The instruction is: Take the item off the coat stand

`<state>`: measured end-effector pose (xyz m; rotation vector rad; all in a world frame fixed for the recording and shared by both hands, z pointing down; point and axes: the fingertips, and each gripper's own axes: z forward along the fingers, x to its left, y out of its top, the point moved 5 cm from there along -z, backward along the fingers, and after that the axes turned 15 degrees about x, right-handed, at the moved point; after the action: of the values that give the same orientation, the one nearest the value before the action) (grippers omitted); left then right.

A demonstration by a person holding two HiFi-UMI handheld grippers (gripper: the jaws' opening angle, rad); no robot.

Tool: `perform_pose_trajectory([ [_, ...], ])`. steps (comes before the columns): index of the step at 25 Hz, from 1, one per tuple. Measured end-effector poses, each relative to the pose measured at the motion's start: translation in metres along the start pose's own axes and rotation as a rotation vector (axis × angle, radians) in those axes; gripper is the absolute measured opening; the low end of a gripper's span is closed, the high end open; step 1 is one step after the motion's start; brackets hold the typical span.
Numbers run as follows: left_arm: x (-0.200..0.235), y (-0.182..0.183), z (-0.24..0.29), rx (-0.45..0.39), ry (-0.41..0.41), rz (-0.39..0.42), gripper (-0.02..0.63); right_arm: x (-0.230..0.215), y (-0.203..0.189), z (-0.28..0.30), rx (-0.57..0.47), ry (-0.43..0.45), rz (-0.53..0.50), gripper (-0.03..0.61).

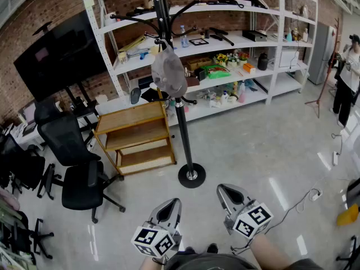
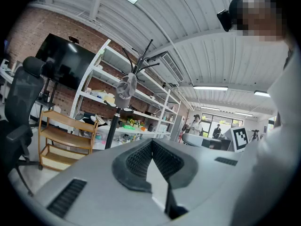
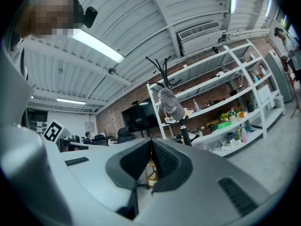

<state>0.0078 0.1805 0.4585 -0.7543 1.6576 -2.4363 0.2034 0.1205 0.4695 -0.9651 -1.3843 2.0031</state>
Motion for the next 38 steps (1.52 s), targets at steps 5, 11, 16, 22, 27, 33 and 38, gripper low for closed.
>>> perform_pose_trajectory([
  [5, -0.009, 0.000, 0.008, -0.012, 0.012, -0.003, 0.008, -0.012, -0.003, -0.006, 0.012, 0.011, 0.012, 0.008],
  [11, -0.004, 0.008, 0.021, -0.020, 0.019, -0.005, 0.008, -0.025, 0.000, -0.001, 0.014, 0.007, 0.018, 0.008],
  [16, 0.015, 0.022, 0.044, -0.027, 0.001, 0.003, 0.008, -0.042, 0.007, 0.014, 0.016, -0.023, 0.015, 0.008],
  [22, 0.048, 0.044, 0.076, -0.015, -0.036, 0.007, 0.008, -0.063, 0.022, 0.051, 0.011, -0.059, 0.018, 0.008],
  [27, 0.081, 0.068, 0.100, -0.021, -0.050, 0.002, 0.008, -0.078, 0.042, 0.090, 0.003, -0.069, 0.012, 0.008],
  [33, 0.116, 0.088, 0.118, -0.020, -0.059, -0.009, 0.008, -0.088, 0.057, 0.131, 0.007, -0.077, 0.015, 0.008],
  [38, 0.134, 0.097, 0.128, -0.012, -0.070, -0.010, 0.008, -0.093, 0.064, 0.154, 0.022, -0.084, 0.015, 0.008],
])
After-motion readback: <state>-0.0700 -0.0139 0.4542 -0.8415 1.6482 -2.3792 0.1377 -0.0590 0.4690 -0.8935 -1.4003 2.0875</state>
